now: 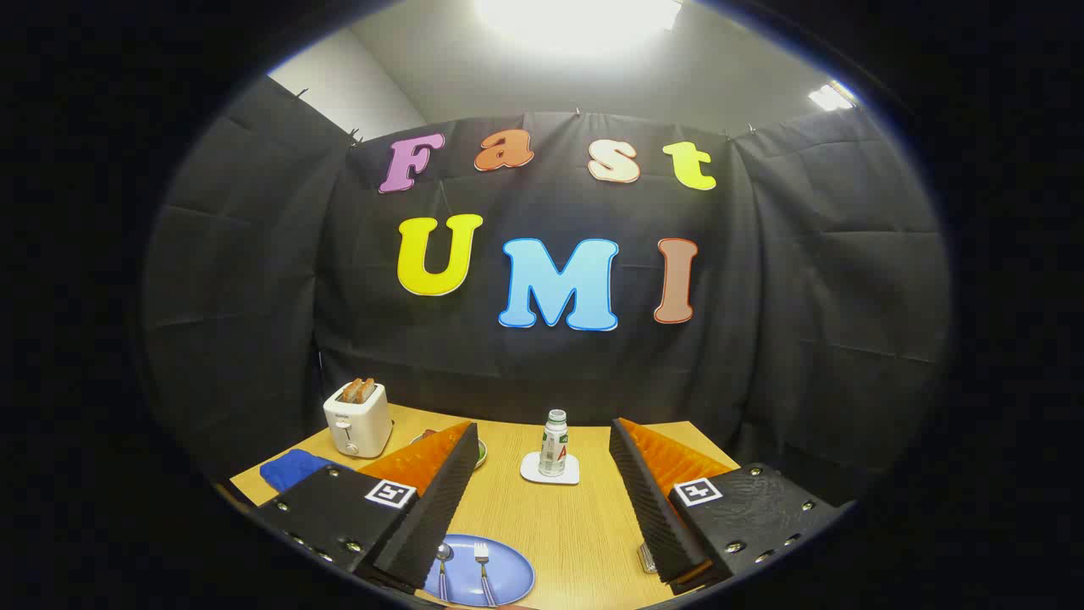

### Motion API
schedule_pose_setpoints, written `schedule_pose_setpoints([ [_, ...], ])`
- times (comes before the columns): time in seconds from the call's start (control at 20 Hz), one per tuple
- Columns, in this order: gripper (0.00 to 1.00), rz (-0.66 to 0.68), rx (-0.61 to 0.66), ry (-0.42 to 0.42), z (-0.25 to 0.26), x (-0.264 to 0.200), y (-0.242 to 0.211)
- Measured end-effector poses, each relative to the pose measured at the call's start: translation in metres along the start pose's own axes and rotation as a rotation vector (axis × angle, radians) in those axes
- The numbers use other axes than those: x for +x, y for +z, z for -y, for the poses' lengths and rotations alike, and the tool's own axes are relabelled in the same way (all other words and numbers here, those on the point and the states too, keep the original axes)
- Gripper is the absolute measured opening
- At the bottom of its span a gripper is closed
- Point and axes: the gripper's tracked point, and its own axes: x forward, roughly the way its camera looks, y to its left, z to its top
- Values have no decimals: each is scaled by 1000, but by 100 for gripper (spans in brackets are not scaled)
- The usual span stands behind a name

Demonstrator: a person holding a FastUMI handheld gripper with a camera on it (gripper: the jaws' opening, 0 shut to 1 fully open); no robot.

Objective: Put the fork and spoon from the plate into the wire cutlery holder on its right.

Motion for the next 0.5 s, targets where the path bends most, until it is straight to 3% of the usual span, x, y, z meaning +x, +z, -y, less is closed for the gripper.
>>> schedule_pose_setpoints([
  [0.5, 95, 1, -12, -4, -1, 0, 1],
])
